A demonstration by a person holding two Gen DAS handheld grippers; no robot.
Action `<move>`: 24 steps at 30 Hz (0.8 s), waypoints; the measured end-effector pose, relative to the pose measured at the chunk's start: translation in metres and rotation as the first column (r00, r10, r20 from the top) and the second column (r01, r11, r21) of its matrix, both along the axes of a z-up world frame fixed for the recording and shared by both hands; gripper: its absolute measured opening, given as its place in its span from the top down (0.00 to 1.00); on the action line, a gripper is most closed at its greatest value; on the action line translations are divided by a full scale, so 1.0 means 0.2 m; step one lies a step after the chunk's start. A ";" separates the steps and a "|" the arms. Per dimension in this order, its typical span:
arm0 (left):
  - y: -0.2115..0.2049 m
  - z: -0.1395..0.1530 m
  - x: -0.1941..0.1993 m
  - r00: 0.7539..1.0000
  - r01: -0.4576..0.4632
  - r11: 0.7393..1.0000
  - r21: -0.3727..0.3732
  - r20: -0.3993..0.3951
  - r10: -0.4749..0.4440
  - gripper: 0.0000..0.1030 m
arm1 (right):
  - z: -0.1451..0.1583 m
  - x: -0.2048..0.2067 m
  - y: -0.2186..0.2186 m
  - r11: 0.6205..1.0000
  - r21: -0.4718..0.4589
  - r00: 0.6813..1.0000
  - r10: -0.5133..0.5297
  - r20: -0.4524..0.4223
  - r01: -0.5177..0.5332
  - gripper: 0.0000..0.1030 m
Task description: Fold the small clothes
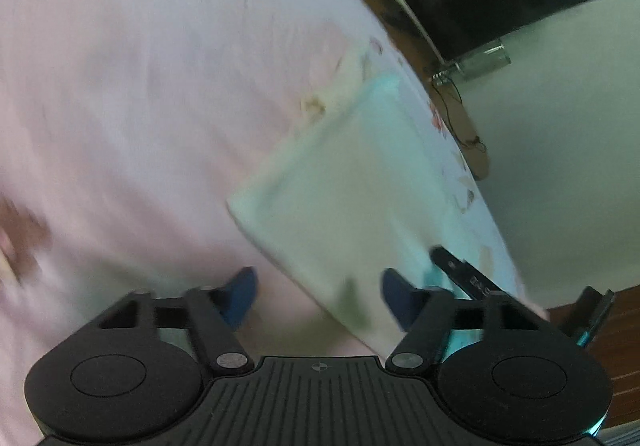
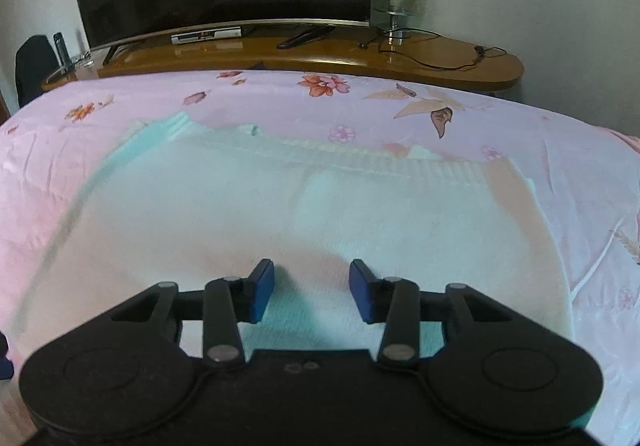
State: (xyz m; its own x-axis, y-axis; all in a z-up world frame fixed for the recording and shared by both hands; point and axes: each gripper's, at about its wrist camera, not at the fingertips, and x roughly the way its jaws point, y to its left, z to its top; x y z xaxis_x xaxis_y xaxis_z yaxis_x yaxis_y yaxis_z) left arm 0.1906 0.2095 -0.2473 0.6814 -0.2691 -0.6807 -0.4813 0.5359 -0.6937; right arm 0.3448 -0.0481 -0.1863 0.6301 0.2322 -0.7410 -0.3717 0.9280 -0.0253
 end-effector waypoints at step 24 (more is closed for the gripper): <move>0.03 -0.24 0.40 0.948 -0.250 0.958 -0.140 0.167 0.272 0.83 | -0.02 -0.01 -0.06 0.996 0.086 1.000 -0.010 0.007 0.009 0.57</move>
State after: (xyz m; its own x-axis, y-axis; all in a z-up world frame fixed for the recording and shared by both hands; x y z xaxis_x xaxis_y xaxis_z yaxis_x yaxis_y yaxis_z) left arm 0.2709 0.2157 -0.2945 0.8479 -0.1345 -0.5129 -0.4529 0.3194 -0.8324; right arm 0.3430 -0.0599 -0.1899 0.6381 0.2890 -0.7136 -0.3630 0.9303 0.0522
